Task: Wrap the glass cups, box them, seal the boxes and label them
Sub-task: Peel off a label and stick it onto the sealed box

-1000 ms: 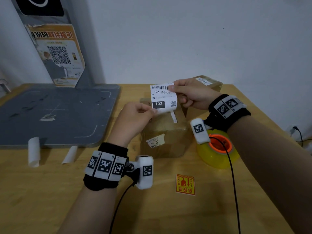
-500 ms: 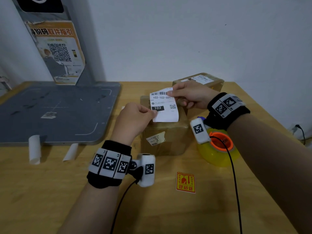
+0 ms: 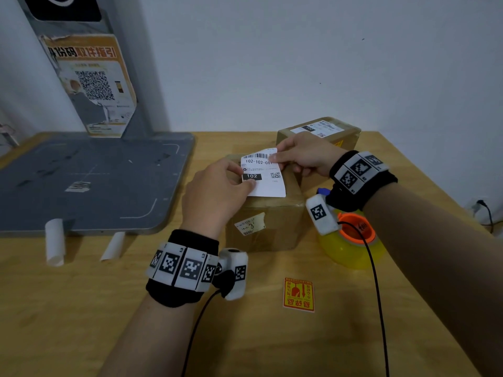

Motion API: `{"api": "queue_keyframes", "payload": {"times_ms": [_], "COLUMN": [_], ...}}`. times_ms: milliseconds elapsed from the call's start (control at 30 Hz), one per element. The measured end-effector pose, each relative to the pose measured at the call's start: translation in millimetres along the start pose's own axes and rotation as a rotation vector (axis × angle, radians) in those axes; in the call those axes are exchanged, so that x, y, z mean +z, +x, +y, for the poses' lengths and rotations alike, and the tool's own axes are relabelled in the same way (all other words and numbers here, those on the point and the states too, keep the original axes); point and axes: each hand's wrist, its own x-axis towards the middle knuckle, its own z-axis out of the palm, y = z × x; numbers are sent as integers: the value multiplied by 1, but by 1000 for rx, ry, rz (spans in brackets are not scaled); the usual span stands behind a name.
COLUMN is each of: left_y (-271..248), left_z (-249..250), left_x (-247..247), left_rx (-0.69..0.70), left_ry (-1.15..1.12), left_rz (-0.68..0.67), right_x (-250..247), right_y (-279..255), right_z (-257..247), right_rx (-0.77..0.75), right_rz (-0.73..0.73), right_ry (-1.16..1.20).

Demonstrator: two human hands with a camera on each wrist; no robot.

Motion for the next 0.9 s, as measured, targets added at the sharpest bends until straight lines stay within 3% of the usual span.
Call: {"api": "queue_keyframes", "payload": {"times_ms": [533,900], "left_y": [7,10], "left_z": [-10,-12], "left_x": [7,7], "left_rx": [60,65], "left_ry": [-9,-57], "left_rz": [-58,-108], "right_x": [0,4], "right_y": [4,2], "right_z": [-3,10], "right_rx": [31,-153], "right_rz": [3,84], "right_ry": [-2,118]}}
